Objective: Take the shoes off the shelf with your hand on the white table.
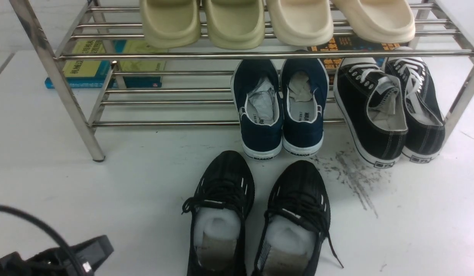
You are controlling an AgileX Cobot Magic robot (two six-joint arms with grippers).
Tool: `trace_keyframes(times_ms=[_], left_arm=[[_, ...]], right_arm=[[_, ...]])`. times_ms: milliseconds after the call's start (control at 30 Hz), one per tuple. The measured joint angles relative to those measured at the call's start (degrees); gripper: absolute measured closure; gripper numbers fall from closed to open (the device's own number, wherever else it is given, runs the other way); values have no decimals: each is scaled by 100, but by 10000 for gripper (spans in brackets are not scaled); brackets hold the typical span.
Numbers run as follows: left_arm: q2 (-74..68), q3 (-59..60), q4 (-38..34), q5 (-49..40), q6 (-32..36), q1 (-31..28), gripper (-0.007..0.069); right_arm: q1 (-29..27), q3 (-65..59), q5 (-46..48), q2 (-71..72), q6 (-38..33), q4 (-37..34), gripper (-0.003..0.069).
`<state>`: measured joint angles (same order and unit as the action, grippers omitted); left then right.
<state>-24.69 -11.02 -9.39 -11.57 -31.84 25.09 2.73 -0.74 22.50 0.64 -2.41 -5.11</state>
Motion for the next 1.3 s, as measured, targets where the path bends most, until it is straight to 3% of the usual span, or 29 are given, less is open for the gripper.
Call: trace_keyframes(times_ms=[100, 233, 500, 633, 1300], left_arm=[[395, 465, 740, 177, 163, -403, 589], [845, 905, 1514, 97, -104, -834, 587], [1562, 1178, 1636, -919, -243, -2194, 575], [2056, 1143, 1678, -1311, -232, -2593, 572], [2529, 1088, 1807, -1596, 220, -2819, 560]], right_arm=[[0, 0, 0, 0, 0, 0, 421], [0, 0, 0, 0, 0, 0, 421], [0, 0, 0, 0, 0, 0, 421], [0, 0, 0, 0, 0, 0, 421], [0, 0, 0, 0, 0, 0, 421]])
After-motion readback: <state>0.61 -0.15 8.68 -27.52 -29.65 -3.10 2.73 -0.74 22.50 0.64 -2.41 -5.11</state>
